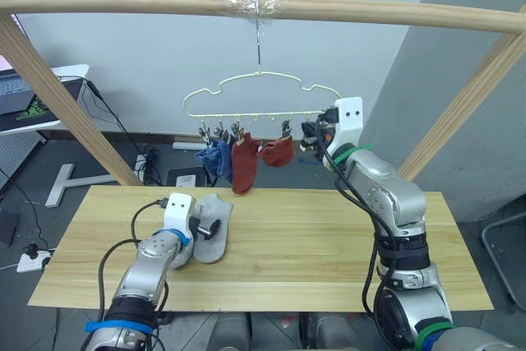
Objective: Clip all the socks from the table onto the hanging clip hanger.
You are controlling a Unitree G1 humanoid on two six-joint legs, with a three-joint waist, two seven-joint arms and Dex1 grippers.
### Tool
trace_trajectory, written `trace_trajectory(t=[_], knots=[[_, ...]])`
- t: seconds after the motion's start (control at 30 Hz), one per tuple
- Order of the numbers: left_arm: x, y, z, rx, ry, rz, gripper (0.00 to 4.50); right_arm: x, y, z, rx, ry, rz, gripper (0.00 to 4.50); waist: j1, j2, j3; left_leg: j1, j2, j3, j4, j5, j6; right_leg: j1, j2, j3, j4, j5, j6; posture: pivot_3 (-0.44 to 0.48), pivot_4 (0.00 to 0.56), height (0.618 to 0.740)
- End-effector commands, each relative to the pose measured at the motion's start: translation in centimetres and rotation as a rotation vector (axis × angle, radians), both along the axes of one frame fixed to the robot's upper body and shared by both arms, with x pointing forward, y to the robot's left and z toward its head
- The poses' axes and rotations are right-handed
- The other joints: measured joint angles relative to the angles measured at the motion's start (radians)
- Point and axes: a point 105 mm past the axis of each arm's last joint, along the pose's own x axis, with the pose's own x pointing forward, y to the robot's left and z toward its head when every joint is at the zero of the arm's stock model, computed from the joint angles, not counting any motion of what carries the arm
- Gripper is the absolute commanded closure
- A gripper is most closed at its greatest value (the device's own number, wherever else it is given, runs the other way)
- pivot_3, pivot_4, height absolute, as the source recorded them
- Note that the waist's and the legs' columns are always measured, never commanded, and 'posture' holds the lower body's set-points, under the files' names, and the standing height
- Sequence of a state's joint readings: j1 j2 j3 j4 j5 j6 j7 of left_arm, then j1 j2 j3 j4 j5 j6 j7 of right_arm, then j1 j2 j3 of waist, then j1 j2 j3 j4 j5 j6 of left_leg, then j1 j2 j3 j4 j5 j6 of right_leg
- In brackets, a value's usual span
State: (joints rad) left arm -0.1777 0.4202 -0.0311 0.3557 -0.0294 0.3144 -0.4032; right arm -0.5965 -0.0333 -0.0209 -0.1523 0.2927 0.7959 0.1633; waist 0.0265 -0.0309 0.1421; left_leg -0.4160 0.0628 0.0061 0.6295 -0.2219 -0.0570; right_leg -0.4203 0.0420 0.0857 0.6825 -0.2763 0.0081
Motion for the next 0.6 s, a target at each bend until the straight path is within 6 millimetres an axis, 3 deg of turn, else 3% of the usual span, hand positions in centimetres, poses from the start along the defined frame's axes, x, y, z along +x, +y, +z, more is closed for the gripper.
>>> trace_trajectory(t=[0.03, 0.1, 0.33, 0.57, 0.6], knots=[[-1.6, 0.1, -1.8, -0.018, 0.11, -0.01, 0.0, -0.2, -0.3, 1.4, 0.024, -0.046, -0.006, 4.49, 0.0, 0.0, 0.0, 0.0, 0.0, 0.0, 0.0, 0.0, 0.0, 0.0, 0.0, 0.0, 0.0, 0.0, 0.0, 0.198, 0.129, 0.74], [-2.2, 0.5, -2.4, -0.014, 0.144, -0.015, 0.0, 0.1, -0.3, 1.6, 0.025, -0.044, -0.008, 4.49, 0.0, 0.0, -0.001, 0.0, 0.0, 0.0, 0.0, 0.0, 0.0, 0.0, 0.0, 0.0, 0.0, 0.0, 0.0, 0.199, 0.13, 0.74], [-2.5, 0.4, -2.6, -0.014, 0.137, -0.042, 2.17, 0.7, -1.1, 1.6, 0.02, -0.029, -0.022, 4.5, -0.001, 0.001, -0.003, 0.002, 0.0, 0.001, 0.0, 0.0, 0.0, 0.001, 0.0, 0.0, 0.001, 0.0, 0.0, 0.194, 0.133, 0.74], [-1.6, -4.2, -0.5, -0.127, 0.04, -0.214, 4.41, 0.6, -2.2, 1.4, 0.006, -0.02, -0.039, 4.5, 0.003, 0.0, -0.003, 0.002, 0.0, 0.001, 0.0, 0.0, 0.0, 0.001, 0.0, 0.001, 0.001, 0.0, 0.0, 0.165, 0.137, 0.74], [-1.5, -4.8, 0.0, -0.125, 0.005, -0.259, 4.46, 0.6, -2.4, 1.4, 0.003, -0.021, -0.043, 4.5, 0.003, 0.0, -0.003, 0.001, 0.0, 0.001, 0.0, 0.0, 0.0, 0.001, 0.0, 0.001, 0.001, 0.0, 0.0, 0.165, 0.137, 0.74]])
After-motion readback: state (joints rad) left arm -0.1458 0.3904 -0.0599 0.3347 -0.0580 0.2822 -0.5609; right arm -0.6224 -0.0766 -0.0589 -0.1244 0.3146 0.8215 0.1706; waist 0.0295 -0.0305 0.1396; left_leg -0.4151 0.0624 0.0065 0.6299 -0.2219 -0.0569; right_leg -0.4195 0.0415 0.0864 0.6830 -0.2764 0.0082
